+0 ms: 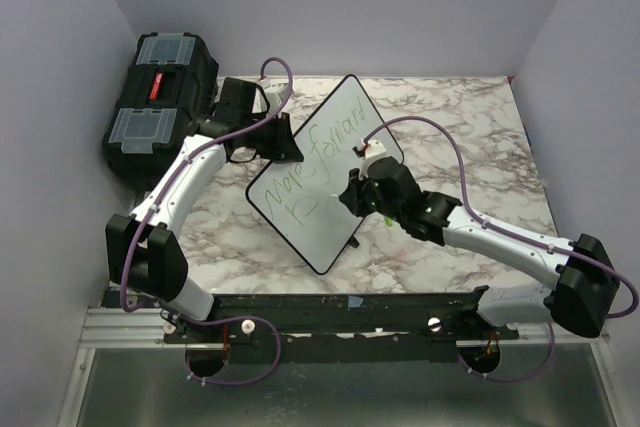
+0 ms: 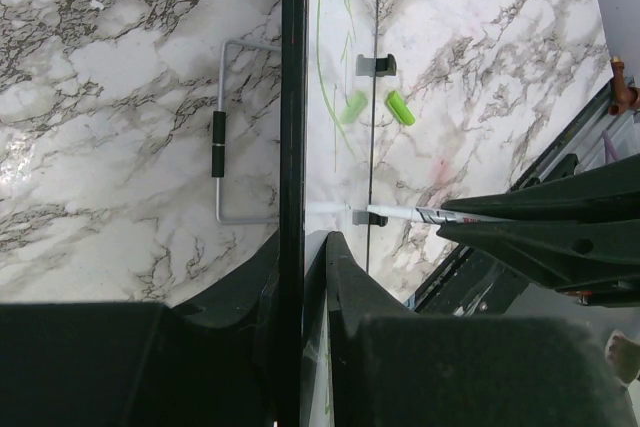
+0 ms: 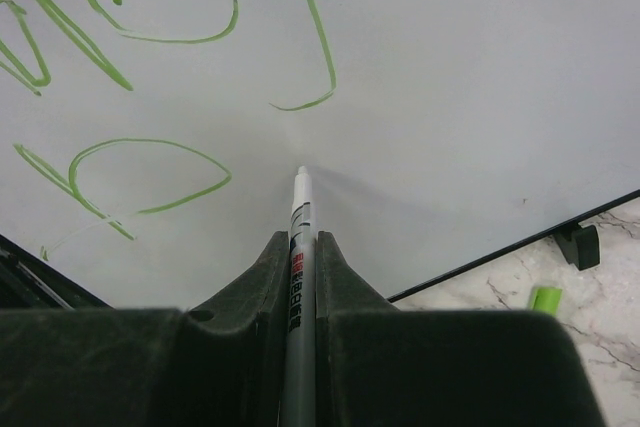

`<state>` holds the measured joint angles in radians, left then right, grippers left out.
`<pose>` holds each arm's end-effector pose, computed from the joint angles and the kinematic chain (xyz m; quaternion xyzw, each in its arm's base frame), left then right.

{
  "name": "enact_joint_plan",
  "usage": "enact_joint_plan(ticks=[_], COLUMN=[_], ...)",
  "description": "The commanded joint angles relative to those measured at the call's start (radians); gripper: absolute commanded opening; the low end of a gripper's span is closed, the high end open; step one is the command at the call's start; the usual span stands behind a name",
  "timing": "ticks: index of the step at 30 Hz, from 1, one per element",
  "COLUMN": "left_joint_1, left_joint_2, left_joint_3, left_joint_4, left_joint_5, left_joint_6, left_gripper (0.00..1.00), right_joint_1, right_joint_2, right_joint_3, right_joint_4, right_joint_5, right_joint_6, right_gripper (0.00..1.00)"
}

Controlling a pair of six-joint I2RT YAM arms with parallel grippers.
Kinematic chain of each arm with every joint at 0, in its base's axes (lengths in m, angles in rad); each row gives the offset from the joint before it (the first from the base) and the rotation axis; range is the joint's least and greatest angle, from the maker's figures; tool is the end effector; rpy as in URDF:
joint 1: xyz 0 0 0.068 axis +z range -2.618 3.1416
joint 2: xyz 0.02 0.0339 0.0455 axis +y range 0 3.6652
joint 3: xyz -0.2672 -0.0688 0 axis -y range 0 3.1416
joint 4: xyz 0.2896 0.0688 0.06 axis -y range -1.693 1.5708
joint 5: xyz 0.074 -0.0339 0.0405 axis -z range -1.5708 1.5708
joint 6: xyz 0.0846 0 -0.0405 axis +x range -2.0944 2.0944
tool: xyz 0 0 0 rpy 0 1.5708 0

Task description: Write a sentence on the whiteboard

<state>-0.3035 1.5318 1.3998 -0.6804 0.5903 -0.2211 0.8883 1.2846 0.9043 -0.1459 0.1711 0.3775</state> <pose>0.3713 -0.1656 0.2971 0.1442 0.8836 -0.3528 0.2720 0.2457 0.2795 0.2390 -0.1769 0.8463 0.2343 0.4446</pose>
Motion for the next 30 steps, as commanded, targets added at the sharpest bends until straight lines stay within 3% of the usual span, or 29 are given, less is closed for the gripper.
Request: enact_joint_plan(ticks=[1, 30], left_joint_1=[-0.029, -0.047], left_joint_2=[0.030, 0.028], left_joint_3=[-0.010, -0.009], left_joint_4=[-0.053, -0.059], left_joint_5=[-0.141, -0.139], left_joint_6=[0.120, 0.130], left_gripper=[0.00, 0.00], right_joint_1=[-0.012, -0.040], right_joint_2=[0.017, 0.044], right_joint_3=[0.037, 0.071], right_joint_4=[-0.012, -0.006], right_joint_5=[-0.043, -0.078], right_joint_6=[-0.030, -0.047], right_gripper=[0.01, 0.01])
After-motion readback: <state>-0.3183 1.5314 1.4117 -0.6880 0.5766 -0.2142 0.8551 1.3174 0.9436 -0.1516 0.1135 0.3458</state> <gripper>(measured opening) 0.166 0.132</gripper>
